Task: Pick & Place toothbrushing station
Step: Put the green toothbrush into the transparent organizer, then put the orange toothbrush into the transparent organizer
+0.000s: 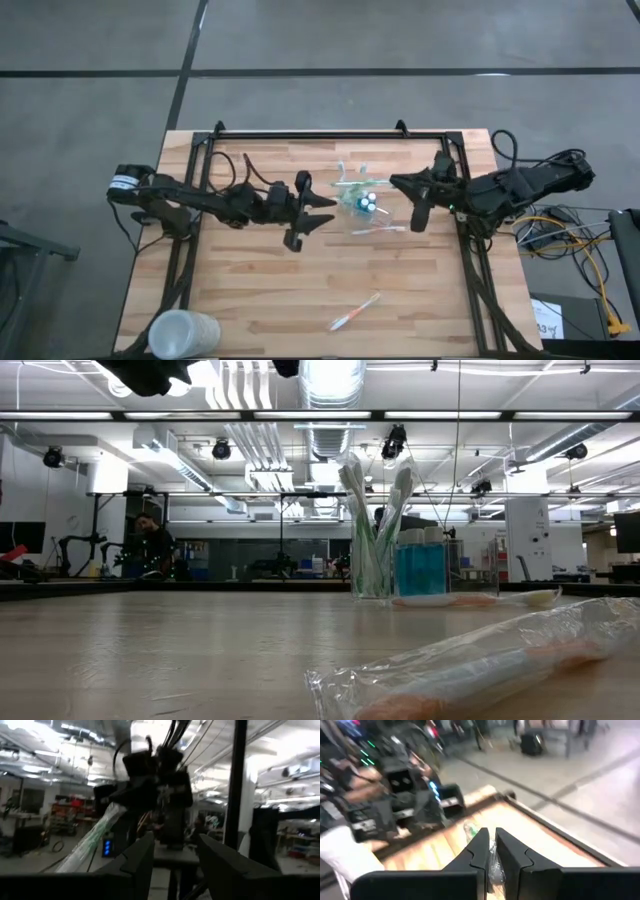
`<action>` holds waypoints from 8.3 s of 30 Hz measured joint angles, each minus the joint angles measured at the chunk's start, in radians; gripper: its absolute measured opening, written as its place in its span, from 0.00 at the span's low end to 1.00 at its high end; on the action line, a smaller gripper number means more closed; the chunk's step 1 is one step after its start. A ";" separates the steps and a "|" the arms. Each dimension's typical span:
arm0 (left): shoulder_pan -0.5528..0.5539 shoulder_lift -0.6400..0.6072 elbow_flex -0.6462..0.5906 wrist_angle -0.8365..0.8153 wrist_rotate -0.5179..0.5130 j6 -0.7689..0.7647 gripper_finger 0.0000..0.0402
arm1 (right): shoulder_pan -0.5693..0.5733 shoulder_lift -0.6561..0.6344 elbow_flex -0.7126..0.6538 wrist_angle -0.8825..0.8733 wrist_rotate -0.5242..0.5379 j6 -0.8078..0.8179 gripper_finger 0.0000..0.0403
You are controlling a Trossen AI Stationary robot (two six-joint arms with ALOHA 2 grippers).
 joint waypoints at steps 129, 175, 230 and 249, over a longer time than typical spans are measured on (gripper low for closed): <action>0.005 -0.156 -0.213 -0.157 -0.092 0.047 0.39 | -0.322 0.530 0.660 -0.760 -0.524 -0.167 0.35; 0.006 -0.156 -0.213 -0.172 -0.133 0.049 0.39 | 0.052 -0.039 -0.425 -0.623 -0.221 1.202 0.32; 0.006 -0.156 -0.213 -0.179 -0.139 0.042 0.39 | 0.050 0.222 -0.731 -0.115 -0.253 0.207 0.32; 0.006 -0.156 -0.213 -0.189 -0.139 0.042 0.39 | 0.049 0.280 -0.772 -0.011 -0.263 0.218 0.25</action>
